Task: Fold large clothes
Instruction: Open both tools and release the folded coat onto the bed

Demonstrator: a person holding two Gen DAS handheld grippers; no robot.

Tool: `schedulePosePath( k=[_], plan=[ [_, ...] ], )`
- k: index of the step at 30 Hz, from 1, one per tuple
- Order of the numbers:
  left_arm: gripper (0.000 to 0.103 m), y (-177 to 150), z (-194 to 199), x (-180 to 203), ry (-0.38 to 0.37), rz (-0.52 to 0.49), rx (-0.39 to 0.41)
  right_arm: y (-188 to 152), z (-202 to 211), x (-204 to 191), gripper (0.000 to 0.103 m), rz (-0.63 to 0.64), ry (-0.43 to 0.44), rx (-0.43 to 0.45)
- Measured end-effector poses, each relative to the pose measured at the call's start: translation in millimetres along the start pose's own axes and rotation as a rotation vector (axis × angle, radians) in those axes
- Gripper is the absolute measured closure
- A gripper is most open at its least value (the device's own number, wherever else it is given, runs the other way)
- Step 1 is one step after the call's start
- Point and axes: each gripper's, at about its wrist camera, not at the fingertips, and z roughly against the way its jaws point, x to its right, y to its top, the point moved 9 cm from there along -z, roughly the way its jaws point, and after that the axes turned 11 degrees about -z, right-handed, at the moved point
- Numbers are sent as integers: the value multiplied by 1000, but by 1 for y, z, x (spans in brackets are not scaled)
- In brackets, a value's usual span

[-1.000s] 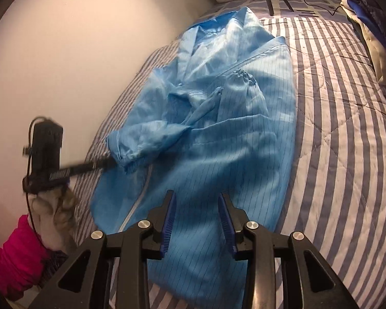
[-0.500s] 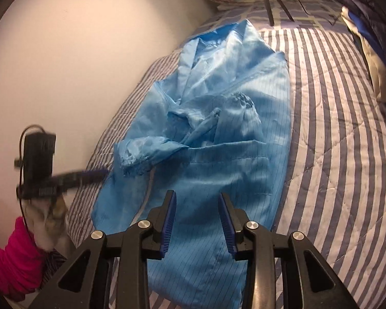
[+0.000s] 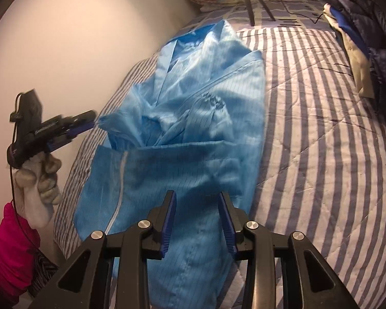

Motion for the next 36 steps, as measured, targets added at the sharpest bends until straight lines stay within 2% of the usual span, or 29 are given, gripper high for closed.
schedulePosePath(
  k=[4,7,8,11,14,15,18,21,22,24,25,26,28,30,33,36],
  plan=[
    [60,-22,12,-14,-3,-42,-40,4,1,-1,66,11,0,15],
    [60,-43,7,-6,-78,-65,-102,8,0,-12,66,40,29,29],
    [60,-47,8,-3,-79,-83,-111,7,0,-15,66,51,30,27],
    [60,-62,-14,3,-34,-154,-166,9,-13,-13,66,56,-22,14],
    [60,-72,-39,-7,27,-165,-207,7,-31,9,70,22,-137,-25],
    [60,-73,-44,-6,26,-162,-211,5,-35,15,70,17,-168,-41],
    [60,-70,-42,-2,39,-196,-208,6,-34,16,68,22,-161,-33],
    [60,-55,-32,-1,21,-187,-169,17,-12,2,67,35,-93,33],
    [60,-47,-28,-3,23,-180,-151,27,1,-4,66,43,-79,92],
    [60,-31,-23,-11,33,-165,-116,42,17,-10,57,52,-65,177],
    [60,-23,-22,-17,45,-155,-101,50,24,-10,49,57,-71,212],
    [60,-18,-22,-24,47,-135,-94,55,27,-7,39,64,-86,228],
    [58,-13,-25,-39,34,-84,-104,64,26,3,27,62,-120,234],
    [51,-20,-30,-51,16,-30,-140,59,18,31,27,-3,-115,178],
    [51,-38,-30,-65,-65,69,-194,38,5,61,27,-130,11,20],
    [48,-55,-23,-69,-139,120,-228,20,6,70,25,-135,64,-31]
  ],
)
